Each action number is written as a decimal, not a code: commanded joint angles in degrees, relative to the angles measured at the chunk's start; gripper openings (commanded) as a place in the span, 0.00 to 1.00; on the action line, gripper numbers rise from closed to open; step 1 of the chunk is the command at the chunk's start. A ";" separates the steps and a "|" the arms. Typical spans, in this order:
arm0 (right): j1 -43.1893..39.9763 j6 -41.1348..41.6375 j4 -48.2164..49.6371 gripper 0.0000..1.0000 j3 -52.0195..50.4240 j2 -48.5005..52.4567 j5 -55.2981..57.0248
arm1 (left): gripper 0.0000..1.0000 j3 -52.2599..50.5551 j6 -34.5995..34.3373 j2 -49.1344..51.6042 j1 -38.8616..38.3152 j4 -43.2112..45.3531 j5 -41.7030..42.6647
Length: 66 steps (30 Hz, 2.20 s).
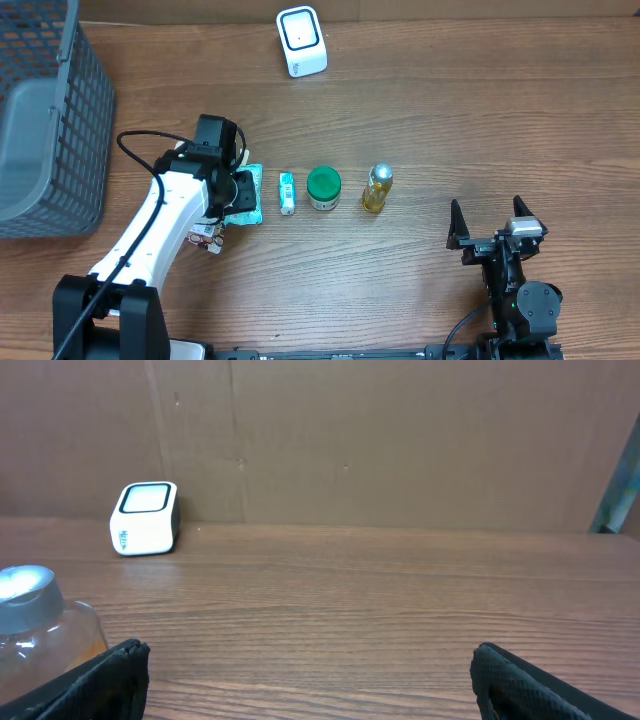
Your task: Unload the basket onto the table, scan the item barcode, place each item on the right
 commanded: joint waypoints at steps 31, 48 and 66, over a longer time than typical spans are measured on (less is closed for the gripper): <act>0.00 -0.07 0.31 1.00 -0.61 -0.09 -0.33 | 0.29 -2.89 -1.90 1.25 0.28 2.27 -1.95; 0.00 -0.07 0.31 1.00 -0.61 -0.09 -0.33 | 0.38 -2.89 -2.29 11.69 0.28 4.55 -3.45; 0.00 -0.09 0.31 1.00 -0.61 -0.09 -0.33 | 0.56 5.27 -2.32 2.21 1.51 1.27 0.44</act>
